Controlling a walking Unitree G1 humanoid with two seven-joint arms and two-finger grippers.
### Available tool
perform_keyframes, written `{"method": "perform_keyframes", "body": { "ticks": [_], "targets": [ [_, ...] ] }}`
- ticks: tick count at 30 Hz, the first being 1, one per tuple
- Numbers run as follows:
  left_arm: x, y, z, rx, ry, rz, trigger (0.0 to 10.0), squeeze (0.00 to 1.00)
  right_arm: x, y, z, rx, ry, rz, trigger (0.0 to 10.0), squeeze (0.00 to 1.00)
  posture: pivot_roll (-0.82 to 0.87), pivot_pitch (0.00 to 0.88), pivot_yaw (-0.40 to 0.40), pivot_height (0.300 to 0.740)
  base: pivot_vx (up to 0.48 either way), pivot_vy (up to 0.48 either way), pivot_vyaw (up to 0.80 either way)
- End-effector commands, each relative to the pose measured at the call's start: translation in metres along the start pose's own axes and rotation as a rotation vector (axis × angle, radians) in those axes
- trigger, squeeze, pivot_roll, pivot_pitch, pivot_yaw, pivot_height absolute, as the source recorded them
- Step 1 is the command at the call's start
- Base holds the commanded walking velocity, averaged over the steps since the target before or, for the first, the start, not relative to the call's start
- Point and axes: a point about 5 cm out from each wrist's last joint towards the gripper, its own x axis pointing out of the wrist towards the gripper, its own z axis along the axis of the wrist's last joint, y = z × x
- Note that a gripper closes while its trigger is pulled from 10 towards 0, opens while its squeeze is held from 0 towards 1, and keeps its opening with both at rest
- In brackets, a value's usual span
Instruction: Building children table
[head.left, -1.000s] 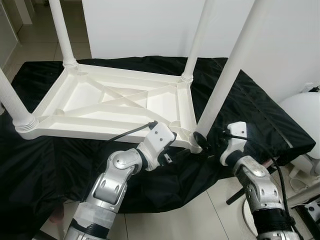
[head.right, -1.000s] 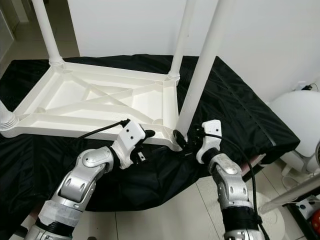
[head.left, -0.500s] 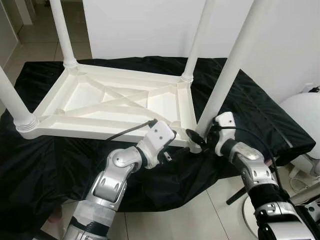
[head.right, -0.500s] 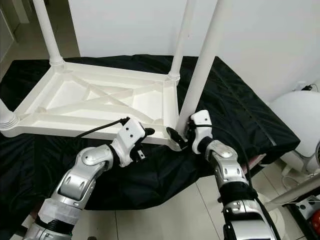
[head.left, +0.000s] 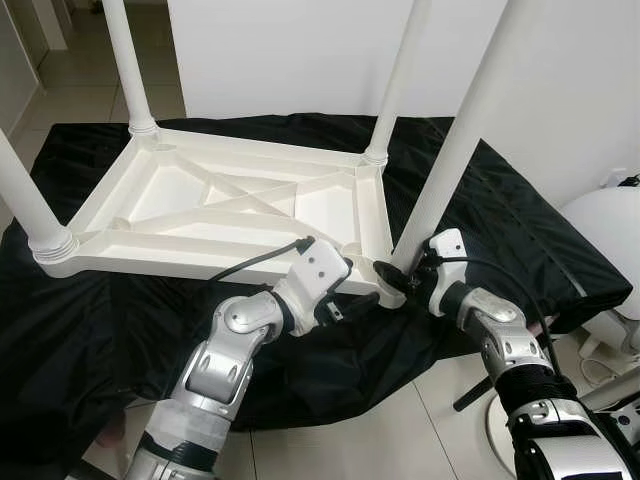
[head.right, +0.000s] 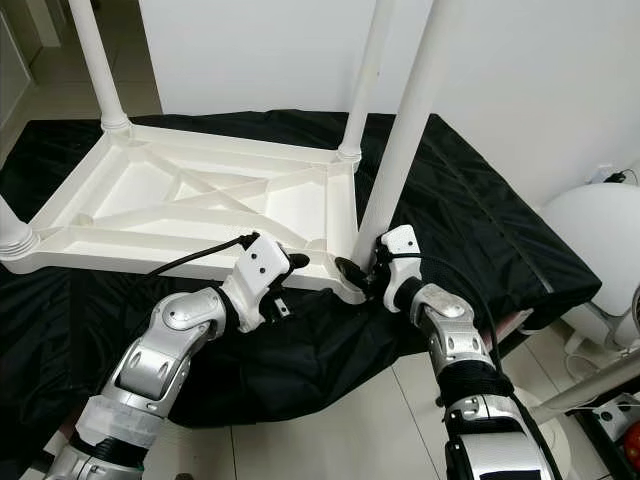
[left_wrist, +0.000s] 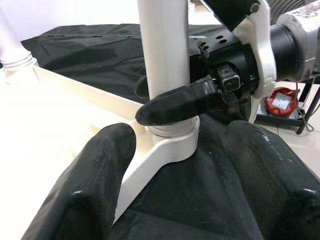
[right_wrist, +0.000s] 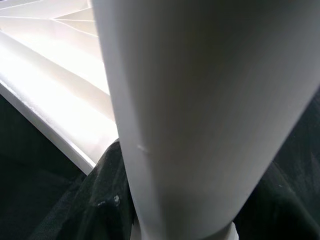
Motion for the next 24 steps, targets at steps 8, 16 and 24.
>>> {"method": "perform_keyframes", "body": {
  "ticks": [8,16,24],
  "targets": [
    [0.003,0.000,-0.002,0.009,0.012,0.057,10.0,0.00,-0.004,0.000,-0.008,0.103,-0.014,-0.356,10.0,0.00,-0.01,0.000,-0.070,0.740,0.000,0.000,0.00],
    [0.003,-0.002,-0.003,0.009,0.014,0.051,10.0,0.00,-0.002,0.018,-0.011,0.204,-0.032,-0.486,10.0,0.00,-0.02,0.000,-0.067,0.740,0.000,0.000,0.00],
    [0.003,-0.003,-0.003,0.008,0.014,0.047,10.0,0.00,0.005,0.055,-0.008,0.325,-0.058,-0.719,10.0,0.00,-0.02,0.000,-0.073,0.740,0.000,0.000,0.00]
  ]
}}
